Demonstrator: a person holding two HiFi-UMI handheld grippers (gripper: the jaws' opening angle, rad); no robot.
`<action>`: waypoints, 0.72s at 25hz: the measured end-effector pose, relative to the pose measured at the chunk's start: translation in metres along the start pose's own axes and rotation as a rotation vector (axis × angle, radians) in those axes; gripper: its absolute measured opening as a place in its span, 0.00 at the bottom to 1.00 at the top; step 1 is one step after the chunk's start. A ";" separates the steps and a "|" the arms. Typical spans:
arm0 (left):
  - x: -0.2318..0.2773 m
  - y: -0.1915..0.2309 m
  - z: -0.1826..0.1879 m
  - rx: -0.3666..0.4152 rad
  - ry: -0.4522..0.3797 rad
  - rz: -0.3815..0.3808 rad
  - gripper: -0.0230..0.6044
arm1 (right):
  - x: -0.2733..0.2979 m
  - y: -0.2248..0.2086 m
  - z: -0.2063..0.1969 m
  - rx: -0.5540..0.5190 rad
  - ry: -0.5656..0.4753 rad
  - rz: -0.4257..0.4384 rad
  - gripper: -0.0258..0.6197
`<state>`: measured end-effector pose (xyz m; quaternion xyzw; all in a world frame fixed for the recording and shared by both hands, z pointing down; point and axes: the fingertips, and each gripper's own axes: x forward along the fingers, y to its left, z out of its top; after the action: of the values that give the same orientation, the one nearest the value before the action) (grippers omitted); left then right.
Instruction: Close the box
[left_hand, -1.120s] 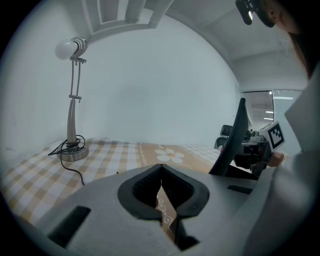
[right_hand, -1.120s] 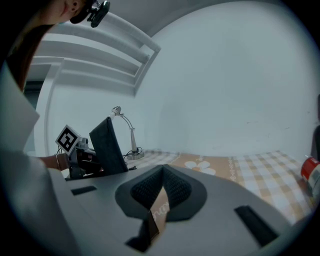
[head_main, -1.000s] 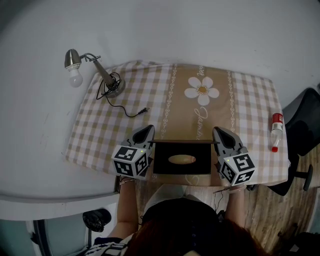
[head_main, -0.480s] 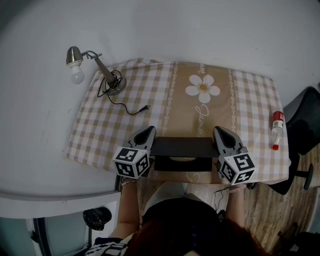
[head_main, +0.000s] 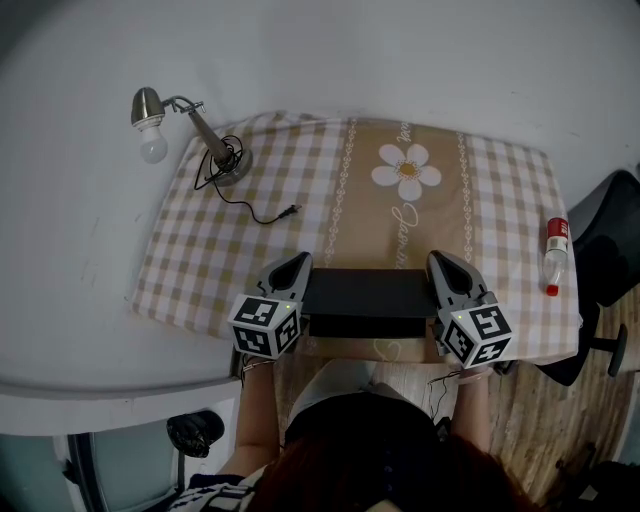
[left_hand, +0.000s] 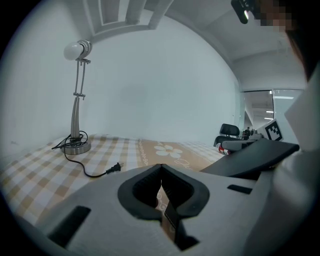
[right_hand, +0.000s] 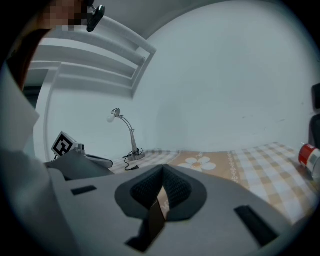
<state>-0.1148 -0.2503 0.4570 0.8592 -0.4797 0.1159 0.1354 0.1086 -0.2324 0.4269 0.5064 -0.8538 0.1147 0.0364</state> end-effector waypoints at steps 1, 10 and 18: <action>-0.001 -0.001 -0.001 0.005 0.002 0.000 0.08 | -0.001 0.000 -0.001 -0.003 0.001 -0.002 0.07; -0.005 -0.003 -0.014 -0.015 0.011 0.008 0.08 | -0.005 0.001 -0.006 -0.020 0.010 -0.024 0.07; -0.011 -0.008 -0.024 -0.011 0.027 0.001 0.08 | -0.012 0.004 -0.011 -0.036 0.023 -0.029 0.07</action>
<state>-0.1154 -0.2297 0.4755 0.8566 -0.4786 0.1251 0.1466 0.1101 -0.2178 0.4353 0.5165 -0.8480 0.1045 0.0572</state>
